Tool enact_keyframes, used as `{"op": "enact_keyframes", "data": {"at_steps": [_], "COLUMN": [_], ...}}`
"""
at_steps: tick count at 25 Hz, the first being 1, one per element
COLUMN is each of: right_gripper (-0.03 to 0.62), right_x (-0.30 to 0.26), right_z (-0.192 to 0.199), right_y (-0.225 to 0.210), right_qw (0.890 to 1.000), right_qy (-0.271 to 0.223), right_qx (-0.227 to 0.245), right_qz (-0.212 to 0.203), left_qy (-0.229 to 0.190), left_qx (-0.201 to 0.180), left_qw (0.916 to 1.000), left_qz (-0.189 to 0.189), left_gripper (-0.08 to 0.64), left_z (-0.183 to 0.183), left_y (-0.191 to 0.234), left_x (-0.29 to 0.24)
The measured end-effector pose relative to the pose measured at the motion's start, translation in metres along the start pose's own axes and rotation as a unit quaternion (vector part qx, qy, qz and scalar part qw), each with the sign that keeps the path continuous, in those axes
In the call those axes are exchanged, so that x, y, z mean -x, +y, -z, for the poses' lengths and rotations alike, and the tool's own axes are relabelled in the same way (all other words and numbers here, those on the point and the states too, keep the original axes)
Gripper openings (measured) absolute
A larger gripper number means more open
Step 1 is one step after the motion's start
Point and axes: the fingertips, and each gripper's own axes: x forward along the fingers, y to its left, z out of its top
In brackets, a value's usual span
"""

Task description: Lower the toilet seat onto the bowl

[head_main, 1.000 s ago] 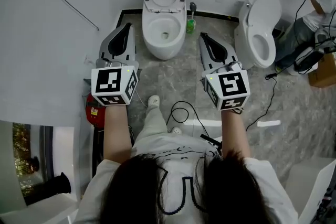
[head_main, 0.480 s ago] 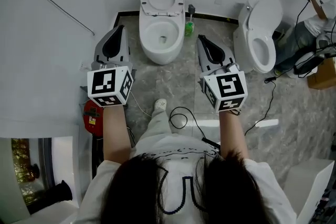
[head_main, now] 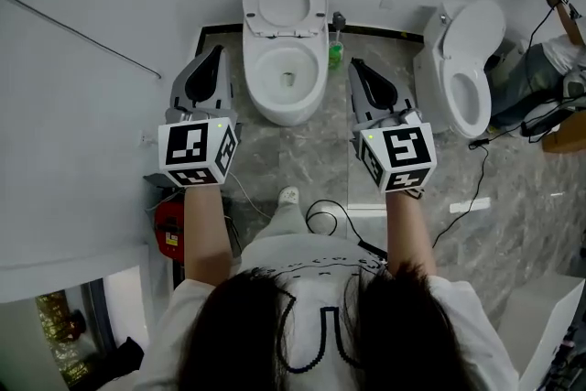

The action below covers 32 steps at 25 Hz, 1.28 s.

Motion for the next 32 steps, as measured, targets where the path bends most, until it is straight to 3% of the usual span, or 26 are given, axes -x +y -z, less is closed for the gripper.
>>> {"op": "enact_keyframes", "data": {"at_steps": [13,24,32], "right_gripper": [0.028,0.029,0.029], "right_x": [-0.126,-0.156,-0.169], "right_z": [0.011,0.006,0.019], "right_y": [0.006,-0.008,-0.035], "right_qw": [1.000,0.999,0.999], "right_qy": [0.027,0.028,0.041], "right_qx": [-0.003,0.001,0.000], "right_qz": [0.007,0.021,0.035], "left_qy": [0.023,0.012,0.028], "left_qx": [0.011,0.025,0.027], "left_qw": [0.9990,0.9989,0.9985], "left_qz": [0.037,0.036,0.039], "left_gripper": [0.009,0.009,0.009], "left_z": [0.039,0.043,0.054], "left_y": [0.075,0.100,0.103], "left_x": [-0.095,-0.119,-0.143]}}
